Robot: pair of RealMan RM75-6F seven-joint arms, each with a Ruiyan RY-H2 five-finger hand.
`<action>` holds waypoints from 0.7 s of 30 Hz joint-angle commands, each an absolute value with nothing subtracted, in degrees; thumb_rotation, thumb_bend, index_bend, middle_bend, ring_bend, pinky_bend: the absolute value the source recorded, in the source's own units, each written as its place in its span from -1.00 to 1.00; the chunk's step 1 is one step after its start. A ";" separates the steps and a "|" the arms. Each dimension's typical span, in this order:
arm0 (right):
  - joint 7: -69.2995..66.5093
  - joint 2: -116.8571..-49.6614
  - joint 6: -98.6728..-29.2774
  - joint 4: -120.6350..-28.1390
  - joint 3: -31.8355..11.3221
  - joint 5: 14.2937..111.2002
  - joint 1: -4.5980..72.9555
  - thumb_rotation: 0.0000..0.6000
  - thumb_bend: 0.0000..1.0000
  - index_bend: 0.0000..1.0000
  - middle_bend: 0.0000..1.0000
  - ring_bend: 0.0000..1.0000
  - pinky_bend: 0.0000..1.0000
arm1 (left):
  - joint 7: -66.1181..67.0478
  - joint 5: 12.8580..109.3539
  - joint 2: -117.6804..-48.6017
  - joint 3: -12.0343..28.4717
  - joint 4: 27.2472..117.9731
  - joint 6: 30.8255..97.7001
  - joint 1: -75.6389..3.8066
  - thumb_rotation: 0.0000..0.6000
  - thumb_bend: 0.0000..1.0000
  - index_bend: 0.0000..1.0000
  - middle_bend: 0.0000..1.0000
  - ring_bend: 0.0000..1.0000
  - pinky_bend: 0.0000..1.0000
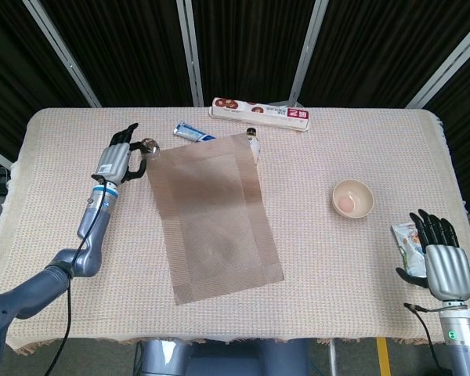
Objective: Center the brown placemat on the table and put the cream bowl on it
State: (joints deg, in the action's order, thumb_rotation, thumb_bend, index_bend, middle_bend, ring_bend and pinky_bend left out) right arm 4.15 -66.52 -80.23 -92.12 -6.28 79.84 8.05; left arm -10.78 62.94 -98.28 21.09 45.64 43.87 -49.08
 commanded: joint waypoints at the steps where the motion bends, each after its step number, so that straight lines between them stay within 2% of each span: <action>1: 4.21 -66.58 -80.14 -92.12 -6.22 79.89 8.09 1.00 -1.00 -1.00 -1.00 -1.00 -1.00 | -9.77 63.33 -98.11 19.73 44.47 44.60 -47.88 1.00 -1.00 -1.00 -1.00 -1.00 -1.00; 6: 4.39 -66.60 -79.83 -92.24 -5.73 80.47 8.18 1.00 -1.00 -1.00 -1.00 -1.00 -1.00 | -10.64 67.60 -94.95 17.52 47.64 50.87 -44.80 1.00 -1.00 -1.00 -1.00 -1.00 -1.00; 12: 5.34 -66.92 -79.41 -92.27 -4.63 82.87 8.72 1.00 -1.00 -1.00 -1.00 -1.00 -1.00 | -7.45 70.16 -87.78 14.76 56.15 56.78 -39.61 1.00 -1.00 -1.00 -1.00 -1.00 -1.00; 21: 2.21 -67.39 -72.08 -89.77 -1.18 95.68 16.30 1.00 -1.00 -1.00 -1.00 -1.00 -1.00 | 4.71 68.72 -75.20 11.00 75.20 66.07 -29.77 1.00 -1.00 -1.00 -1.00 -1.00 -1.00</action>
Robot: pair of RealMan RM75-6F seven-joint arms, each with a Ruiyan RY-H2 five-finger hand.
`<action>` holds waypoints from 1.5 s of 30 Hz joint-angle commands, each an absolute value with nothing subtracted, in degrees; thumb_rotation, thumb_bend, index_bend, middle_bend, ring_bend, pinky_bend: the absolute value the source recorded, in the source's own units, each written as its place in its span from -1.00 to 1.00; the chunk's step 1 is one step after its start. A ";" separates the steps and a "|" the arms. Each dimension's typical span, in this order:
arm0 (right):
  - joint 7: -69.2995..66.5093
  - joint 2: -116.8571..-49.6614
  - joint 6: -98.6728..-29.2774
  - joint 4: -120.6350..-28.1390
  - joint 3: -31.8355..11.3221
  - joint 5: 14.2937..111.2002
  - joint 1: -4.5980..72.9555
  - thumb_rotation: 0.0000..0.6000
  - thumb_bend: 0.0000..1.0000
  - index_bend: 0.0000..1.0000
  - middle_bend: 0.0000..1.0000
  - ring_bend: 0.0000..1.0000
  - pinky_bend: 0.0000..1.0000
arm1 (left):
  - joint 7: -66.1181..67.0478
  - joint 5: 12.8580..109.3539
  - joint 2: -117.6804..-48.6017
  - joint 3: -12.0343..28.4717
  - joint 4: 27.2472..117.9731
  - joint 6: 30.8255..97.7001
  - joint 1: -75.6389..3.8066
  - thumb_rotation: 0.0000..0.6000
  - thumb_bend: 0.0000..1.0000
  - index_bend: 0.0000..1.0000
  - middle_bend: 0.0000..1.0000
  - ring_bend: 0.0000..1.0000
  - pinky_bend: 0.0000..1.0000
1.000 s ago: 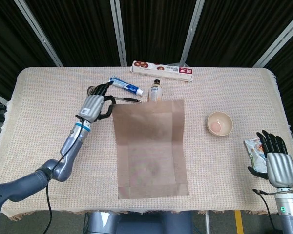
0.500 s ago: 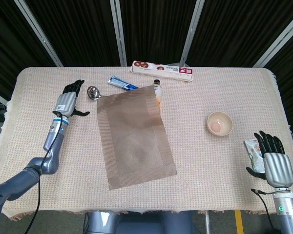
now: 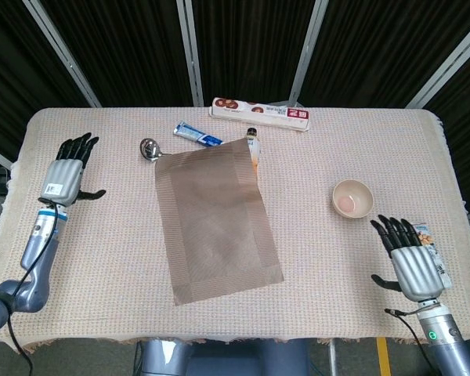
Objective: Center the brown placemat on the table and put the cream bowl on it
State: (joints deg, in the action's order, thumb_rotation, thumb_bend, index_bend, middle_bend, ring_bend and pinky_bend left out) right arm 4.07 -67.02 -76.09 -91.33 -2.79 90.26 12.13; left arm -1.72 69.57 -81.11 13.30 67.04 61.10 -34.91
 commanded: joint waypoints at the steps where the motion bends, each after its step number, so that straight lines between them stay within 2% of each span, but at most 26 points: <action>1: 2.03 -67.53 -71.39 -89.45 -1.05 96.50 17.04 1.00 -1.00 -1.00 -1.00 -1.00 -1.00 | 5.43 68.63 -74.60 10.75 76.32 66.80 -29.14 1.00 -1.00 -1.00 -1.00 -1.00 -1.00; 4: 1.52 -68.85 -68.19 -88.01 -0.72 100.01 20.66 1.00 -1.00 -0.97 -1.00 -1.00 -1.00 | 8.39 68.22 -71.84 9.33 81.87 70.50 -25.79 1.00 -1.00 -1.00 -1.00 -1.00 -1.00; 8: 1.11 -71.79 -64.13 -86.20 -0.30 103.05 24.97 1.00 -1.00 -0.83 -1.00 -1.00 -1.00 | 12.83 68.27 -68.76 7.79 88.75 75.38 -22.18 1.00 -1.00 -1.00 -1.00 -1.00 -1.00; 13: 1.85 -76.38 -60.43 -83.36 0.40 105.35 28.72 1.00 -0.99 -0.64 -1.00 -1.00 -1.00 | 14.58 69.01 -67.75 7.12 92.35 79.41 -19.62 1.00 -1.00 -1.00 -1.00 -1.00 -1.00; 16: 2.40 -79.15 -58.91 -81.37 1.28 106.46 30.10 1.00 -0.94 -0.61 -1.00 -1.00 -1.00 | 14.37 69.35 -67.58 6.70 93.07 80.48 -18.51 1.00 -1.00 -1.00 -1.00 -1.00 -1.00; 26: 4.25 -85.84 -57.19 -75.28 2.48 106.96 32.28 1.00 -0.84 -0.61 -1.00 -1.00 -1.00 | 14.60 69.97 -67.10 6.28 93.46 80.31 -17.52 1.00 -1.00 -1.00 -1.00 -1.00 -1.00; 45: 5.56 -89.08 -57.58 -71.85 1.79 104.24 34.49 1.00 -0.79 -0.55 -1.00 -1.00 -1.00 | 13.95 70.23 -67.80 6.58 92.08 77.42 -17.85 1.00 -1.00 -1.00 -1.00 -1.00 -1.00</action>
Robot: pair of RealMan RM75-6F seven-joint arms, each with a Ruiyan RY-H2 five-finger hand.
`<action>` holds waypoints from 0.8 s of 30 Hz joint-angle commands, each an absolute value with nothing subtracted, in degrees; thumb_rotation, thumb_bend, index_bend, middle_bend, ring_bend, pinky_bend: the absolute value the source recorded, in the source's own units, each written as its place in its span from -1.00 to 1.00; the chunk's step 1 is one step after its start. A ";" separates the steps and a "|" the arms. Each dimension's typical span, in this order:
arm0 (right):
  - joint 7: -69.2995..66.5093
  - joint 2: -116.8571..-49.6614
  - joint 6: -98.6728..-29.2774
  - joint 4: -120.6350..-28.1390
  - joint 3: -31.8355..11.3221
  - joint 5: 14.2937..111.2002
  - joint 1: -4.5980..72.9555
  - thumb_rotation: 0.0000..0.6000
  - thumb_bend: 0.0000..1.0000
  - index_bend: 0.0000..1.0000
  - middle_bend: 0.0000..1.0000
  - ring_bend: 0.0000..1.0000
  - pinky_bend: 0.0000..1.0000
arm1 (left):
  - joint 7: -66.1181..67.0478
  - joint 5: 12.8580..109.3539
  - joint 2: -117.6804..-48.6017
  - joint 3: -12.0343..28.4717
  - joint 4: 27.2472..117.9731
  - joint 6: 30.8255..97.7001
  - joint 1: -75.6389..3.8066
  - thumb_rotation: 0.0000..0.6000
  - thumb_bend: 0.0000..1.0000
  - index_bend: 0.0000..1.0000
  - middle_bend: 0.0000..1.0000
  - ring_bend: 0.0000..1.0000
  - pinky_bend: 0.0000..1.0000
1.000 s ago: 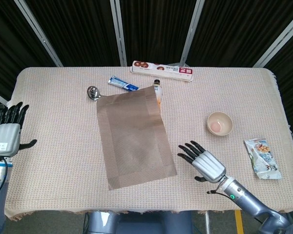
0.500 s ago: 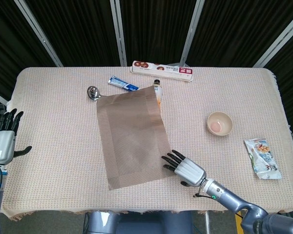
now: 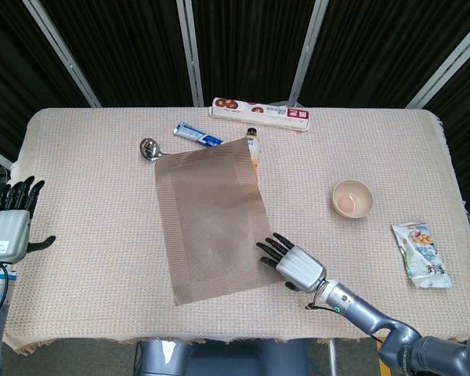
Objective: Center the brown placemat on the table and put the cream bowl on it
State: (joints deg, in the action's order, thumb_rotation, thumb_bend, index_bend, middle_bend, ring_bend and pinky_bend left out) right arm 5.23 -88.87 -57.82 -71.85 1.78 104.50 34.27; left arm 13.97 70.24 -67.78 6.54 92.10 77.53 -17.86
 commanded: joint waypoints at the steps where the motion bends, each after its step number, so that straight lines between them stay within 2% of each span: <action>1: 5.75 -89.26 -57.42 -71.79 1.81 104.07 34.60 1.00 -0.79 -0.55 -1.00 -1.00 -1.00 | 13.92 70.25 -67.80 6.60 92.08 77.33 -17.86 1.00 -1.00 -1.00 -1.00 -1.00 -1.00; 24: 7.96 -92.04 -56.87 -71.80 1.02 100.34 36.21 1.00 -0.79 -0.55 -1.00 -1.00 -1.00 | 13.50 70.35 -67.79 7.07 91.63 76.16 -17.63 1.00 -1.00 -1.00 -1.00 -1.00 -1.00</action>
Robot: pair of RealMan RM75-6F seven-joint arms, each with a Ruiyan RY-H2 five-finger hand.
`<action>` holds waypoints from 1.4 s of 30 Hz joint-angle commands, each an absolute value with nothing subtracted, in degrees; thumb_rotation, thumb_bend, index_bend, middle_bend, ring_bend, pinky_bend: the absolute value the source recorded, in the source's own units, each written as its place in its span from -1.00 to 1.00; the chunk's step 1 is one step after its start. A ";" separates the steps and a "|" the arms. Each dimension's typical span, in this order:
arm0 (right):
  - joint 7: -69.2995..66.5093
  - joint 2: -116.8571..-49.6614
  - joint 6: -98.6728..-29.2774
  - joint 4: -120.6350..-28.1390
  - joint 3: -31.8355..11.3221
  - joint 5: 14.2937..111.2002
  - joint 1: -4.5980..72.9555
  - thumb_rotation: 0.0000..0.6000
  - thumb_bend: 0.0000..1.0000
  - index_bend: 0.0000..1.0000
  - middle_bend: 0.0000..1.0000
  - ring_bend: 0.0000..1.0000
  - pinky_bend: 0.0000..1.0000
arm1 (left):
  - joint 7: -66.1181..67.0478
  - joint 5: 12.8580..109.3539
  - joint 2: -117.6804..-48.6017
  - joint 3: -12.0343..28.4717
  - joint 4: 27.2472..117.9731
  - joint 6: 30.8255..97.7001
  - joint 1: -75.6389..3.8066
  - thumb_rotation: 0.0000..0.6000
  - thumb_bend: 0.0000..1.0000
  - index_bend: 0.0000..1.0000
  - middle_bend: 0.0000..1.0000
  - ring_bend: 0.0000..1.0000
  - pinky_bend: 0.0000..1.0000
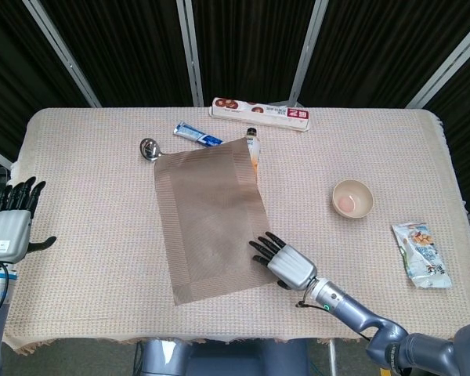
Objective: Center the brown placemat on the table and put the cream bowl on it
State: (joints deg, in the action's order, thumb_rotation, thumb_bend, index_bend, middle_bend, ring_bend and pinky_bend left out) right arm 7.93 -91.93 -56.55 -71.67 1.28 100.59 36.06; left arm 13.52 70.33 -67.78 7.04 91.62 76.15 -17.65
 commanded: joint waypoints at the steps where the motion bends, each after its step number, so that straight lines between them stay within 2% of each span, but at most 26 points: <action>1: 7.94 -92.07 -56.99 -71.90 0.90 100.20 36.26 1.00 -0.79 -0.55 -1.00 -1.00 -1.00 | 13.53 70.38 -67.80 7.08 91.62 76.16 -17.62 1.00 -1.00 -1.00 -1.00 -1.00 -1.00; 4: 7.91 -92.13 -57.09 -72.17 0.65 99.64 36.46 1.00 -0.74 -0.55 -1.00 -1.00 -1.00 | 13.52 70.45 -67.82 7.08 91.67 76.04 -17.57 1.00 -1.00 -1.00 -1.00 -1.00 -1.00; 10: 8.12 -92.31 -57.06 -72.61 0.72 98.87 36.79 1.00 -0.45 -0.54 -1.00 -1.00 -1.00 | 13.48 70.66 -67.73 7.08 91.76 75.78 -17.51 1.00 -1.00 -1.00 -1.00 -1.00 -1.00; 14: 8.21 -92.36 -57.17 -72.98 0.78 98.52 36.93 1.00 -0.25 -0.43 -1.00 -1.00 -1.00 | 13.41 70.68 -67.69 7.13 91.79 75.70 -17.45 1.00 -1.00 -1.00 -1.00 -1.00 -1.00; 16: 8.34 -92.41 -57.41 -73.08 0.79 98.41 36.95 1.00 -0.21 -0.32 -1.00 -1.00 -1.00 | 13.34 70.69 -67.66 7.16 91.80 75.63 -17.41 1.00 -1.00 -1.00 -1.00 -1.00 -1.00; 19: 8.28 -92.45 -57.71 -73.14 0.86 98.35 36.91 1.00 -0.17 -0.04 -1.00 -1.00 -1.00 | 13.27 70.70 -67.63 7.19 91.79 75.62 -17.37 1.00 -1.00 -1.00 -1.00 -1.00 -1.00; 21: 8.11 -92.56 -58.30 -73.02 0.96 98.43 36.77 1.00 -0.10 0.23 -1.00 -1.00 -1.00 | 13.21 70.73 -67.60 7.21 91.80 75.60 -17.33 1.00 -1.00 -1.00 -1.00 -1.00 -1.00; 24: 7.81 -92.82 -59.33 -72.59 1.18 98.70 36.44 1.00 -0.05 0.47 -0.99 -1.00 -1.00 | 13.23 70.81 -67.60 7.14 91.79 75.47 -17.33 1.00 -1.00 -1.00 -1.00 -1.00 -1.00; 34: 4.76 -90.91 -64.69 -72.79 4.81 102.88 35.04 1.00 -0.03 0.53 -0.94 -1.00 -1.00 | 13.42 70.89 -67.69 7.08 91.81 75.09 -17.30 1.00 -1.00 -1.00 -1.00 -1.00 -1.00; 37: 3.38 -88.02 -68.05 -74.01 7.67 106.17 34.03 1.00 -0.02 0.53 -0.93 -1.00 -1.00 | 13.40 70.93 -67.64 7.10 91.83 75.03 -17.27 1.00 -1.00 -1.00 -1.00 -1.00 -1.00; 42: 2.44 -79.91 -76.45 -73.73 15.29 115.72 31.99 1.00 -0.02 0.53 -0.90 -1.00 -1.00 | 13.44 71.08 -67.60 7.09 92.03 74.98 -17.25 1.00 -1.00 -1.00 -1.00 -1.00 -1.00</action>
